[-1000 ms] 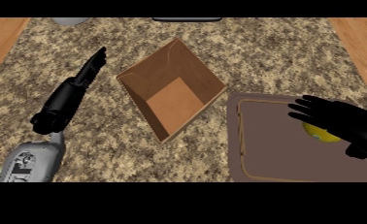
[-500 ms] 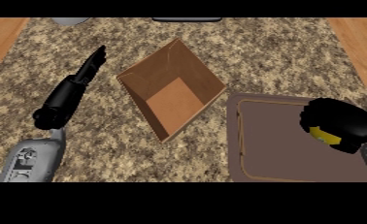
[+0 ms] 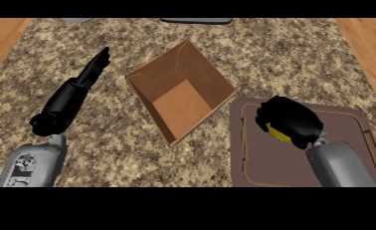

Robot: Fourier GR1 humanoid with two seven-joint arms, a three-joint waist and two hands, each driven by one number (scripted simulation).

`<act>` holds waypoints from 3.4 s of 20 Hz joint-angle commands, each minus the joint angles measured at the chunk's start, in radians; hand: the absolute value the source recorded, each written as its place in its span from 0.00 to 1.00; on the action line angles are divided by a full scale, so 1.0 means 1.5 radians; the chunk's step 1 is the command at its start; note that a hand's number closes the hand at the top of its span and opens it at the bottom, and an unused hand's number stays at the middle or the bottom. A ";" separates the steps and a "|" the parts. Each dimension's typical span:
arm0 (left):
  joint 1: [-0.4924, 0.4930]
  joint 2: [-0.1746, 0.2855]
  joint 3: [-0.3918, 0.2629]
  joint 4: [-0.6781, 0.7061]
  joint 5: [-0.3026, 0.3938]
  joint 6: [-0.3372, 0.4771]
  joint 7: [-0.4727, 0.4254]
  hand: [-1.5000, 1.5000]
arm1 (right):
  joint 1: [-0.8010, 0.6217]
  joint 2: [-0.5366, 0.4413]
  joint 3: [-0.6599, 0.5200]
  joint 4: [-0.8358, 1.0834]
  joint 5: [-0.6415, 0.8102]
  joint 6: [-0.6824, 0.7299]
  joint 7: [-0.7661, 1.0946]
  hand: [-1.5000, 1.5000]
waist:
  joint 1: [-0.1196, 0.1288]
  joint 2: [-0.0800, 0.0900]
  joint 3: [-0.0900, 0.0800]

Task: Pick the lemon from the tray and place it in the cardboard box

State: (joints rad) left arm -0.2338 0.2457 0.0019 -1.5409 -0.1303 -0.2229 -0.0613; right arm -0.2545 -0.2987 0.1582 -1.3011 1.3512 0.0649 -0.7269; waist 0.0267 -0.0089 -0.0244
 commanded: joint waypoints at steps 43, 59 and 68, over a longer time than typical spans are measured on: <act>-0.023 0.001 0.010 0.041 -0.001 -0.011 -0.030 0.50 | -0.533 0.199 0.213 0.170 -0.417 -0.003 1.267 1.00 | 0.008 0.009 0.016; -0.002 -0.007 0.009 -0.012 -0.006 -0.010 0.015 0.50 | -0.498 0.199 0.176 0.050 -0.511 -0.193 1.070 0.00 | -0.011 0.003 0.018; 0.012 -0.007 0.019 -0.018 -0.006 -0.003 0.004 0.50 | -0.338 0.199 0.054 -0.043 -0.591 -0.519 0.951 0.00 | -0.012 0.008 0.018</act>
State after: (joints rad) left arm -0.2210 0.2290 0.0181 -1.5464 -0.1451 -0.2286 -0.0682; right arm -0.8803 -0.0012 0.2815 -1.3242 0.5011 -0.5500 0.7954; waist 0.0107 0.0021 0.0023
